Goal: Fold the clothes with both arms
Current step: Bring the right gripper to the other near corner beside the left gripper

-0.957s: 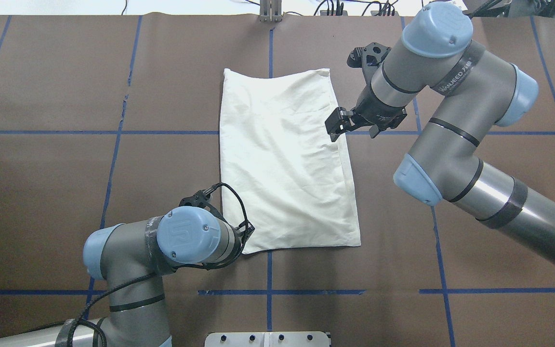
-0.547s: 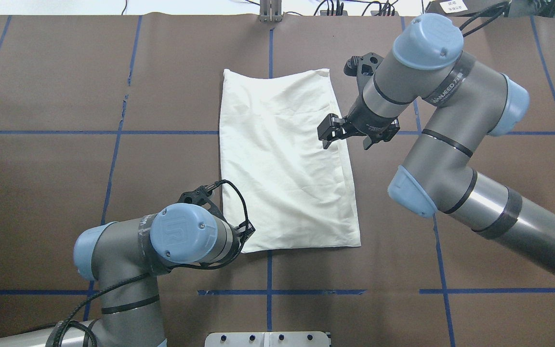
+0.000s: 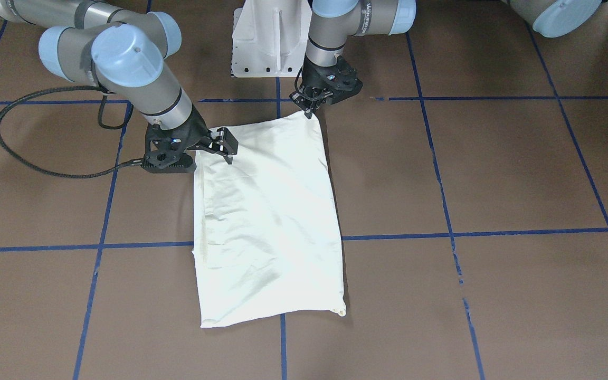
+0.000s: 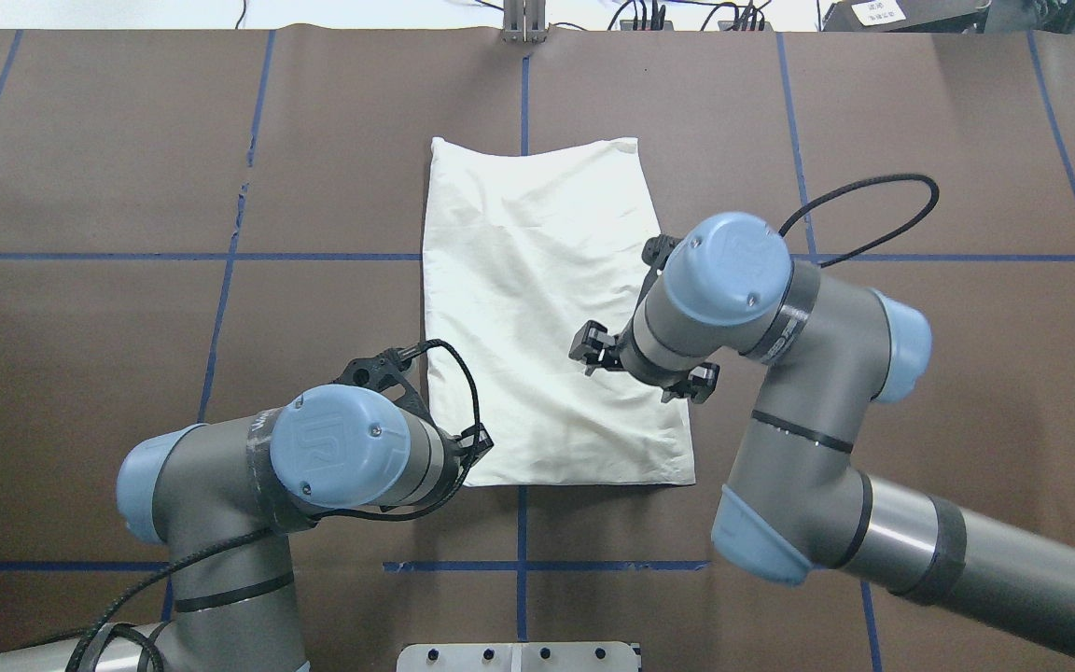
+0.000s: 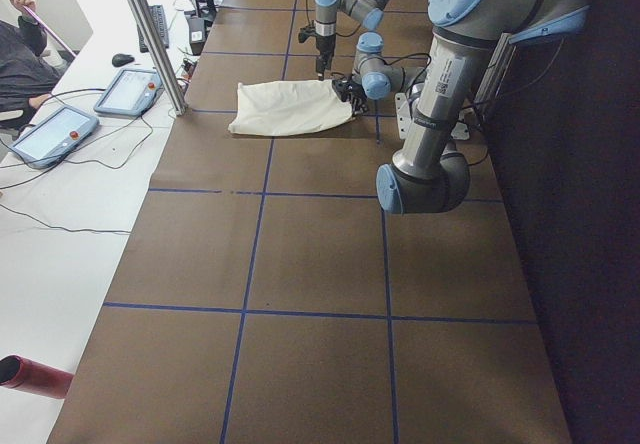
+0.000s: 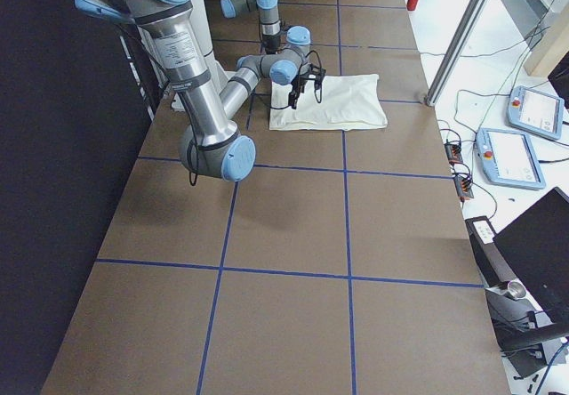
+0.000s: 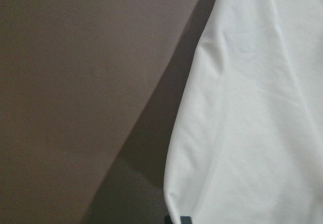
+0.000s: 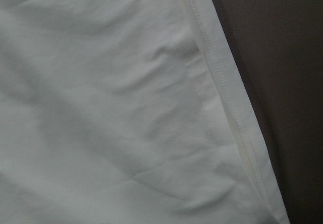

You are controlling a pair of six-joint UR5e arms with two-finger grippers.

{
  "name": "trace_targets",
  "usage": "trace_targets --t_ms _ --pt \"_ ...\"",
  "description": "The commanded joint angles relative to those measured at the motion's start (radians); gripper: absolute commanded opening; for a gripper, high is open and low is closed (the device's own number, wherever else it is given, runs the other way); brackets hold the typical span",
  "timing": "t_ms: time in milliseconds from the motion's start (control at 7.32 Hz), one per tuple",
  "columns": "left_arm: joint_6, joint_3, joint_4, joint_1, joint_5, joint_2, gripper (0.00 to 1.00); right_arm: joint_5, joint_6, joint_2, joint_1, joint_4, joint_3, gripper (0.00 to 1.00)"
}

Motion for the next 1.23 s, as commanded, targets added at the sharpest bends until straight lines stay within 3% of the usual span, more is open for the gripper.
trace_targets --t_ms 0,1093 --pt "0.008 -0.001 -0.001 -0.008 -0.001 -0.001 0.0 -0.121 0.176 -0.033 -0.096 0.014 0.006 1.0" --pt "0.008 0.0 -0.005 -0.008 -0.002 -0.004 0.0 -0.134 0.2 -0.097 -0.13 0.013 0.002 1.0"
